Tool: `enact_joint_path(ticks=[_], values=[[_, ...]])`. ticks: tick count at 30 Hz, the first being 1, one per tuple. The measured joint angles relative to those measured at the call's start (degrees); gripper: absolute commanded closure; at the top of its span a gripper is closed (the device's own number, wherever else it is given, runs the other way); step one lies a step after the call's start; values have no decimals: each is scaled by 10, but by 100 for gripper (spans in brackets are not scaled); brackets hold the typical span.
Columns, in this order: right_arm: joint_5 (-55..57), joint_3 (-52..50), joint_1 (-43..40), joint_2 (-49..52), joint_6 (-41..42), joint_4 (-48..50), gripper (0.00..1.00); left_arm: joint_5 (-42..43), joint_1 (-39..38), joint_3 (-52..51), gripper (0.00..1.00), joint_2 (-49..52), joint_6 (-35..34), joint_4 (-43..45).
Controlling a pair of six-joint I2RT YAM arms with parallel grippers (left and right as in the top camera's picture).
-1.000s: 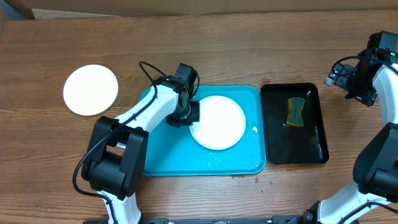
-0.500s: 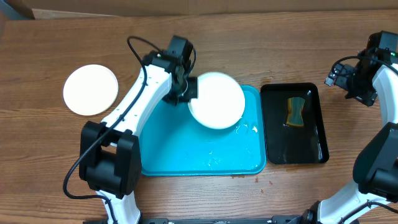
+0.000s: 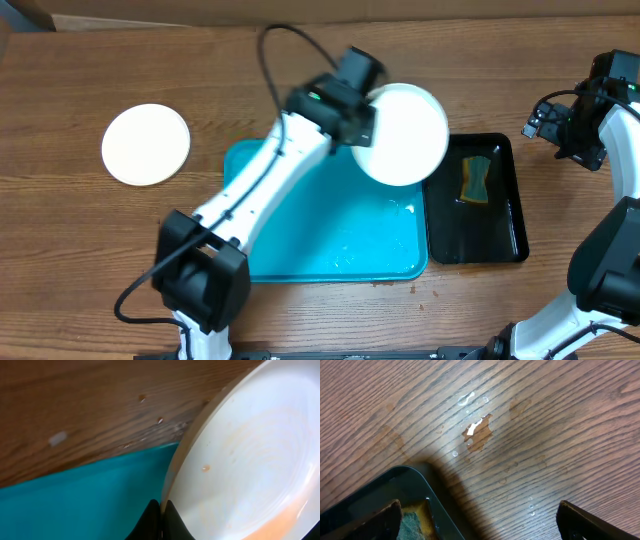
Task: Clean dirty plates on tray and stack at the side
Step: 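Lift the white plate with the left gripper and swing it right, then carry the white plate over the black tray with the left gripper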
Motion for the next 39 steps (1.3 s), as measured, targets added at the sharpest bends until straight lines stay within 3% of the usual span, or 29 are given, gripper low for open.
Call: enact_joint_path(ticks=[11,24,32,39], values=[[0,0,0,0,0,0,0,-274,-191,0,96,0,30,60],[0,0,0,0,0,0,0,-569,-331,0,96,0,111,91],[0,0,0,0,0,0,0,-675,-362,0,96,0,153,137],[0,0,0,0,0,0,0,-696,-362,0,96,0,161,155]])
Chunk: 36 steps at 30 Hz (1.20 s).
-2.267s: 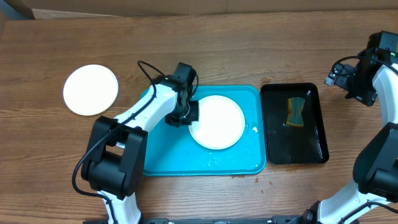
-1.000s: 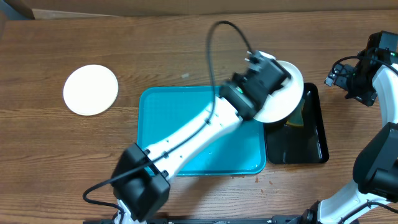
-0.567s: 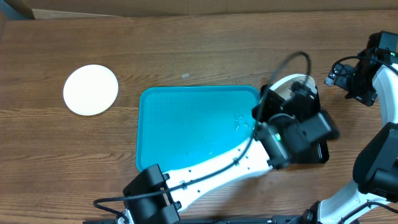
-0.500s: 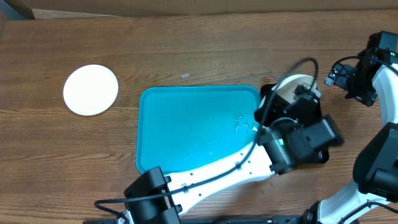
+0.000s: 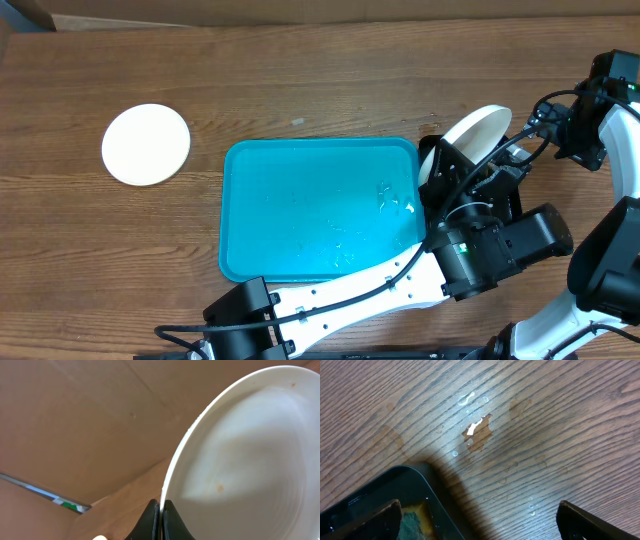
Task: Clean dirty plates on tray and stack at the side
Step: 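Carry the white plate over the black tray with the left gripper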
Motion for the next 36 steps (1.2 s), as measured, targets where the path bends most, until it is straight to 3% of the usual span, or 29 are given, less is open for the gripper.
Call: enact_joint_path(ticks=[3,9,16,23,28,36], values=[[0,0,0,0,0,0,0,35,4,0,96,0,-16,-16],[0,0,0,0,0,0,0,240,60,1,96,0,-114,-97],[0,0,0,0,0,0,0,506,219,1,96,0,-193,-130],[0,0,0,0,0,0,0,764,448,1,96,0,-222,-169],[0,0,0,0,0,0,0,838,605,1,96,0,-224,-219],[0,0,0,0,0,0,0,840,837,1,96,0,-224,-273]])
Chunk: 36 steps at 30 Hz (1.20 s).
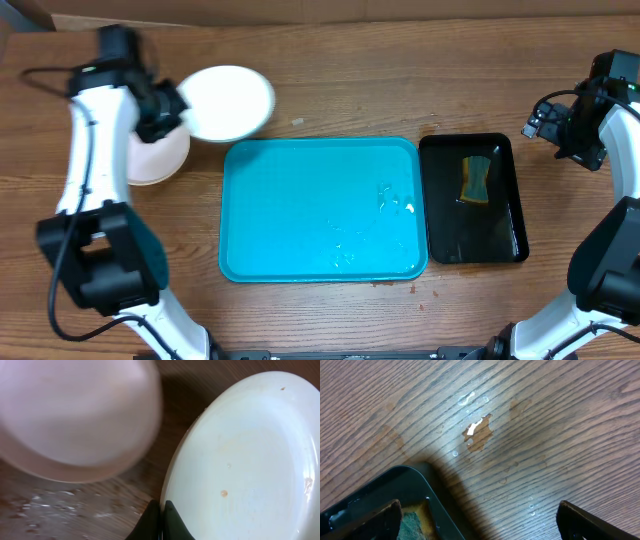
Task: Clean dirty plates on tray and stack at the side
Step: 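Carry the white plate over the black tray with the left gripper, then swing the plate left and set it on the plate stack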
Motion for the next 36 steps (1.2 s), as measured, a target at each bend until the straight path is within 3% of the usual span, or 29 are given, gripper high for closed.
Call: enact_joint_path(ticks=[6,11,13,14,15,17,23,28,36], values=[[0,0,0,0,0,0,0,-12,146,-17,96,0,-2,25],[0,0,0,0,0,0,0,-17,202,-80,92,0,-5,73],[0,0,0,0,0,0,0,-17,209,-107,71,0,-10,106],[0,0,0,0,0,0,0,-16,210,-114,45,0,-13,115],[0,0,0,0,0,0,0,-16,210,-118,27,0,-13,121],[0,0,0,0,0,0,0,-15,210,-120,12,0,-14,128],[0,0,0,0,0,0,0,83,208,-120,11,0,38,127],[0,0,0,0,0,0,0,201,176,-121,18,0,98,41],[0,0,0,0,0,0,0,244,6,-121,18,0,142,10]])
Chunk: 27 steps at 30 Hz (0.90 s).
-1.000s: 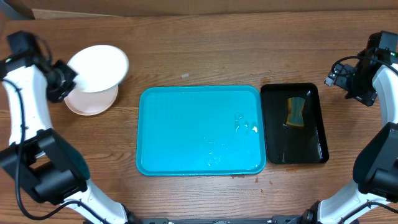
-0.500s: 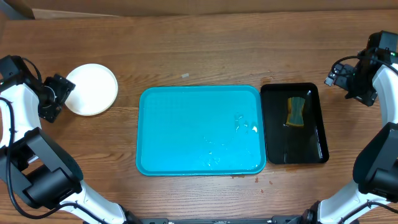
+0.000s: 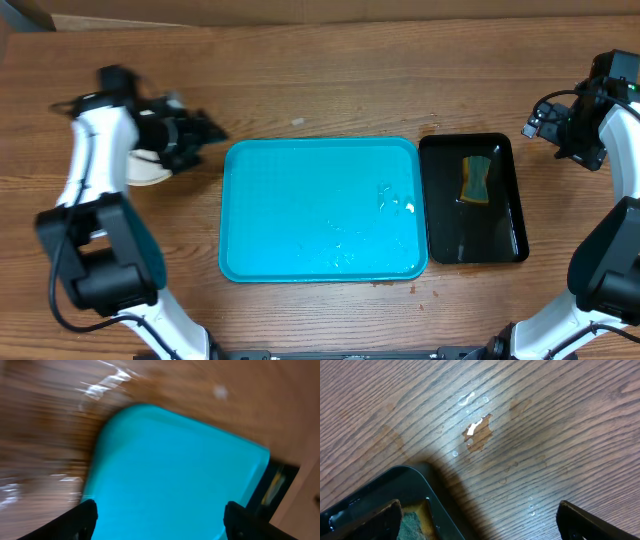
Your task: Clean dirty plates on tray and stack at the side
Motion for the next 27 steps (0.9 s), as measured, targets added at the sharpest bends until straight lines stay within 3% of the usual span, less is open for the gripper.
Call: enact_joint_path(ticks=[3,6,12,15,19,22,27], values=[[0,0,0,0,0,0,0,-12,-82,0,15,0,3,-1],[-16,0,0,0,1,9,0,-43,-154,0,0,0,9,0],[-147,0,0,0,22,-56,0,-76,-258,0,0,0,13,3],[-210,0,0,0,22,-80,9,-82,-292,0,0,0,13,11],[-238,0,5,0,7,-138,14,-94,-321,0,0,0,13,18],[-194,-1,41,0,-3,-181,14,-117,-331,0,0,0,7,30],[-117,-49,117,-1,12,-140,14,-129,-331,0,0,0,-7,35]])
